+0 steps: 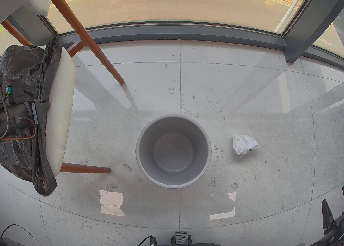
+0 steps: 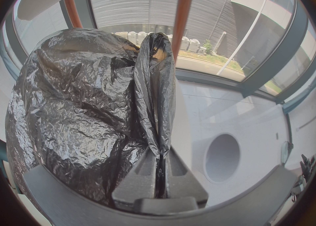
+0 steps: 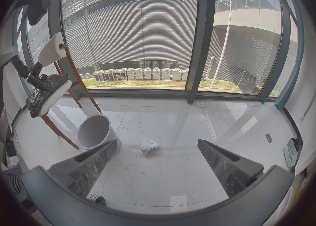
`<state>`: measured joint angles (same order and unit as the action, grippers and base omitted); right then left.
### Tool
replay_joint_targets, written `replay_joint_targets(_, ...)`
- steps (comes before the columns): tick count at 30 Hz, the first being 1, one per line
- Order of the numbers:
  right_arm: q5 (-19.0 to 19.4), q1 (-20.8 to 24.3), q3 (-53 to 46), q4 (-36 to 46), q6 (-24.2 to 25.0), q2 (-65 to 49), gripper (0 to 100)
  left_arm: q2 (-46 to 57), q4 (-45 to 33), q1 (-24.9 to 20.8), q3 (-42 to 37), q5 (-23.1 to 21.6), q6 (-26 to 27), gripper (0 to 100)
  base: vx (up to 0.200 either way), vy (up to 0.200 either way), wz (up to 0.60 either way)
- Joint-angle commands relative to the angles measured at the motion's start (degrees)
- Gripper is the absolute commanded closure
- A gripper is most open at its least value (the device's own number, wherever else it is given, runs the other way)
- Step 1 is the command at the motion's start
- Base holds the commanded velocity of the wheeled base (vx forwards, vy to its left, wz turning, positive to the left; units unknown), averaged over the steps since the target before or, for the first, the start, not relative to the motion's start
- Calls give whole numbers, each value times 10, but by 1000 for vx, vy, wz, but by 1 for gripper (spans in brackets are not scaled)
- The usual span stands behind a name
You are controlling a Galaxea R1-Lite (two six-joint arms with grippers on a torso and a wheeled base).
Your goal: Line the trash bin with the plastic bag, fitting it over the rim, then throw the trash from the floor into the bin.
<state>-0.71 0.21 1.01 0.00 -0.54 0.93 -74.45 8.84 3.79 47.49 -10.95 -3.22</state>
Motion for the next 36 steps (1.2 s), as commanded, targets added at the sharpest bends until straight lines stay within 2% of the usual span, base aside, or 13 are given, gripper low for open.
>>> replay_joint_targets(1, 0, 0, -9, 0, -1, -9, 0, 66, 4, 3, -34, -28, 1, 100, 0, 0, 0)
replay_joint_targets(8, 0, 0, -9, 0, -1, -9, 0, 98, 3, 3, -64, -87, -5, 100, 0, 0, 0)
replay_joint_targets(9, 1, 0, -9, 0, -1, -9, 0, 106, 3, -1, -72, -119, -4, 100, 0, 0, 0)
replay_joint_targets(11, 1, 0, -9, 0, -1, -9, 0, 109, 3, -5, -75, -144, -5, 100, 0, 0, 0)
replay_joint_targets(12, 1, 0, -9, 0, -1, -9, 0, 111, 3, -12, -79, -188, -5, 100, 0, 0, 0)
replay_joint_targets(14, 1, 0, -9, 0, -1, -9, 0, 117, 3, -22, -80, -233, -5, 100, 0, 0, 0)
replay_joint_targets(17, 1, 0, -9, 0, -1, -9, 0, 125, 4, -38, -77, -283, -5, 100, 0, 0, 0)
replay_joint_targets(18, 1, 0, -9, 0, -1, -9, 0, 125, 4, -39, -77, -285, -5, 100, 0, 0, 0)
replay_joint_targets(19, 2, 1, -9, 0, -2, -9, 0, 126, 4, -57, -76, -313, -6, 100, 0, 0, 0)
replay_joint_targets(28, 4, 0, -9, 1, -3, -9, 0, 124, 7, -157, -56, -435, -10, 100, 0, 0, 0)
replay_joint_targets(30, 3, 1, -9, 1, -3, -9, 0, 127, 10, -203, -53, -460, -55, 100, 0, 0, 0)
replay_joint_targets(36, 3, 0, -9, 1, -3, -9, 0, 132, 13, -295, -32, -477, -157, 100, 0, 0, 0)
